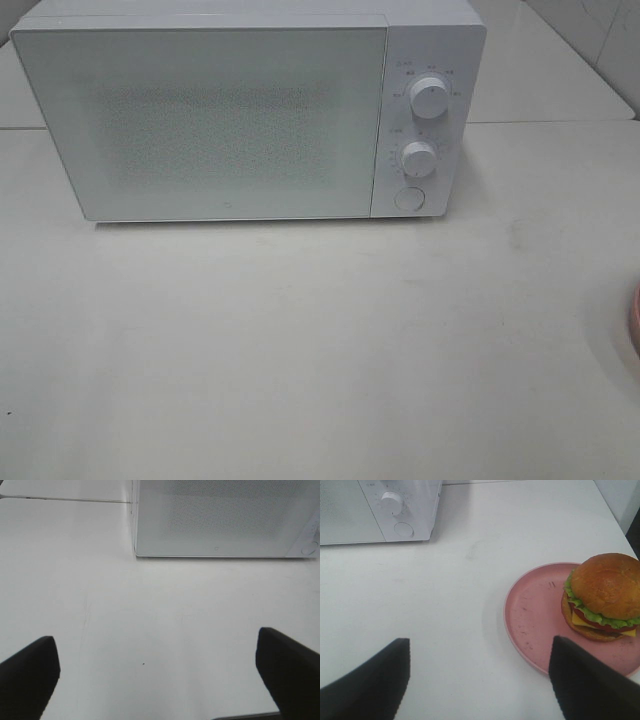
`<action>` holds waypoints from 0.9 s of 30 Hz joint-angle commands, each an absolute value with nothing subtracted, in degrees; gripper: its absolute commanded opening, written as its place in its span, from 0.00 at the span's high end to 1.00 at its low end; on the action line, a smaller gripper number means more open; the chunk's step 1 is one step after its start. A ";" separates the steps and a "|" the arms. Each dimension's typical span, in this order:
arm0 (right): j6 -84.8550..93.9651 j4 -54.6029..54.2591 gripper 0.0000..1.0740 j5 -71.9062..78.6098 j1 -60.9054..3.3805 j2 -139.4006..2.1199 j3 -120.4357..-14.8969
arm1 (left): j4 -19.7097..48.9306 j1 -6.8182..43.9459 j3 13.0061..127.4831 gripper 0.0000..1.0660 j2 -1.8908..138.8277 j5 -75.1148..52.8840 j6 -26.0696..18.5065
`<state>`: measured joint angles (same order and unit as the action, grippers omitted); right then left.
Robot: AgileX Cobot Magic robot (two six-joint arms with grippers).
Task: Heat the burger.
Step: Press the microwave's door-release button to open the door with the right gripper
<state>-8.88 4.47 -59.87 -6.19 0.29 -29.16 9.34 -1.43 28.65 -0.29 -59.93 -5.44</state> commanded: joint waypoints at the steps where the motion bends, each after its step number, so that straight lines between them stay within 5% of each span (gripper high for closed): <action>1: -8.08 4.58 0.30 -59.53 -5.79 1.78 -29.22 | 9.57 -1.66 28.42 0.06 -1.72 -59.42 -5.73; 27: -8.08 4.87 0.30 -51.85 -5.79 -9.74 -31.74 | 9.57 -1.66 28.42 0.06 -1.72 -59.42 -5.73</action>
